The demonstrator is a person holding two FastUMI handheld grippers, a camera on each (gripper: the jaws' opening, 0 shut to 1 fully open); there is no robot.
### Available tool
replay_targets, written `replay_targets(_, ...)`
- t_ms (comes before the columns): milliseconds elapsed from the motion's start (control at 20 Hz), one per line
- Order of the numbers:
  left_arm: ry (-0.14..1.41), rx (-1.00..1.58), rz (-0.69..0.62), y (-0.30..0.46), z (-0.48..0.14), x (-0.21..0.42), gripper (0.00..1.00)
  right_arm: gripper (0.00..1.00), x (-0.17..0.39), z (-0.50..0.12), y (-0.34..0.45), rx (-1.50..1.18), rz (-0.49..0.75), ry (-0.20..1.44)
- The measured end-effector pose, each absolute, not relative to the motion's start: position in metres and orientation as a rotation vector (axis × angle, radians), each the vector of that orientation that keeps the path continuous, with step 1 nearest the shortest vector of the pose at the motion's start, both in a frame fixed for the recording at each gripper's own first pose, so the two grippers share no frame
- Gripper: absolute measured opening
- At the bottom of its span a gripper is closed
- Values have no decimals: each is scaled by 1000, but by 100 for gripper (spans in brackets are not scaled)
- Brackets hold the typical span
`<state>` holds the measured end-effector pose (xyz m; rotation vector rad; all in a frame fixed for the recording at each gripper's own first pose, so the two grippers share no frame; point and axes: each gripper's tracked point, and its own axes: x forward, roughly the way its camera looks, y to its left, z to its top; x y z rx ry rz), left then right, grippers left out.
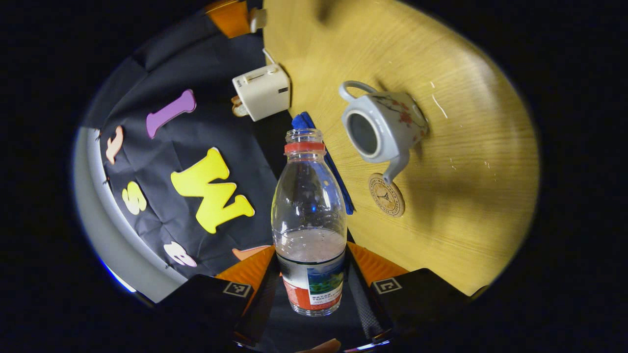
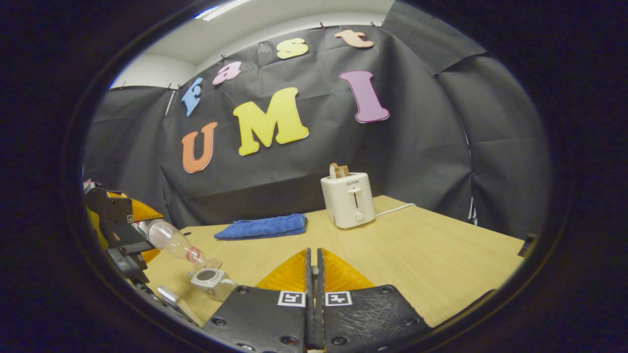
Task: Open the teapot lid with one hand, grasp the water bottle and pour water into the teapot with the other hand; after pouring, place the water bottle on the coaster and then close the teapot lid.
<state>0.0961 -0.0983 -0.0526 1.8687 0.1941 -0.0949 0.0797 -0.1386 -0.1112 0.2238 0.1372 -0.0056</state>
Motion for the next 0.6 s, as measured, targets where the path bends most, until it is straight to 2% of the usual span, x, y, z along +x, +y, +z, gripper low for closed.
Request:
replay_targets(50,197,1789,-93,-96,-50,99,77,0,79,-111,-140,218,-10,134)
replay_targets(100,198,1708,-95,-94,-47,102,75,0,79,-111,-141,214,-15,133)
replay_targets(350,166,1307,-54,-87,-23,115,75,0,82,-120,-137,197,-17,150)
replay_targets(600,177,1025,-19,-79,-14,127,75,0,82,-123,-127,171,-3,157)
